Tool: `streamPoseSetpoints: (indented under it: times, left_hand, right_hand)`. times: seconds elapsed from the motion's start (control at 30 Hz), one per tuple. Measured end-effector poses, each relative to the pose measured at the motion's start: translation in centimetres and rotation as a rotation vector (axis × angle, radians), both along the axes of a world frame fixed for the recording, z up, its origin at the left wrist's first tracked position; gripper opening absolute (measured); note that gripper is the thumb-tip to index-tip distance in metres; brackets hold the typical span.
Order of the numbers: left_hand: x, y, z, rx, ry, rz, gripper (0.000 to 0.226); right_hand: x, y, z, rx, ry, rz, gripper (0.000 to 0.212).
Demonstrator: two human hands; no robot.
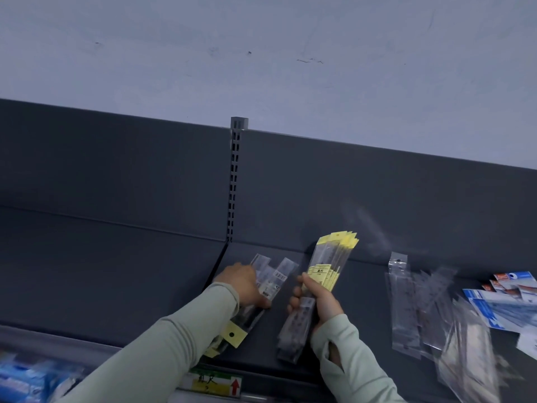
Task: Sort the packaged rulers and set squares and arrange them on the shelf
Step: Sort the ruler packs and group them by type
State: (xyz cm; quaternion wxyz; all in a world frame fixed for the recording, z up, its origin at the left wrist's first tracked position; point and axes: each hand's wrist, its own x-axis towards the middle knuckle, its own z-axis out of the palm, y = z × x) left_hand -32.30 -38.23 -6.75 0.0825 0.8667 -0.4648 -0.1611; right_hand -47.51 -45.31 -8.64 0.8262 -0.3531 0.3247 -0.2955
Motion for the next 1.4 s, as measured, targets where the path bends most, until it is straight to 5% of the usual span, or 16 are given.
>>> streamPoseSetpoints:
  times: [0.23,0.4,0.53,0.6,0.77,0.97,1.2,1.3,1.4]
  left_hand:
    - [0.2,0.1,0.5,-0.161,0.153,0.078,0.014]
    - [-1.3,0.1,1.5,-0.399,0.725,0.122,0.019]
    - [-2.7,-0.2,2.2,-0.473,0.867,0.029,0.027]
    - [-3.3,-0.5,2.2,-0.537,0.987,0.02,0.012]
    - [-3.7,-1.1,1.8,-0.694,0.923,0.017,0.024]
    - [-4.2,-0.9,1.7,-0.766,0.691,-0.015,0.012]
    - [-3.6,-0.4,2.0,-0.624,0.492,-0.072,0.013]
    - [-2.9,0.0,2.4,-0.523,0.502,-0.102,0.027]
    - [-2.7,0.2,2.9,-0.617,0.619,-0.057,0.014]
  right_hand:
    - [0.4,0.1,-0.2,0.021,0.002,0.011,0.015]
    - [0.5,0.1,-0.2,-0.004,0.038,0.0,0.018]
    - [0.5,0.3,-0.5,-0.109,0.055,-0.026,0.03]
    - [0.5,0.3,-0.5,-0.149,0.051,-0.016,0.042]
    - [0.2,0.6,-0.1,-0.128,0.003,0.002,0.051]
    - [0.5,0.7,-0.5,-0.052,-0.069,-0.006,0.056]
    - [0.5,0.6,-0.5,-0.059,-0.059,0.019,0.046]
    - [0.3,0.8,-0.5,-0.09,-0.083,0.033,0.038]
    - [0.3,0.9,-0.6,-0.083,-0.08,0.039,0.045]
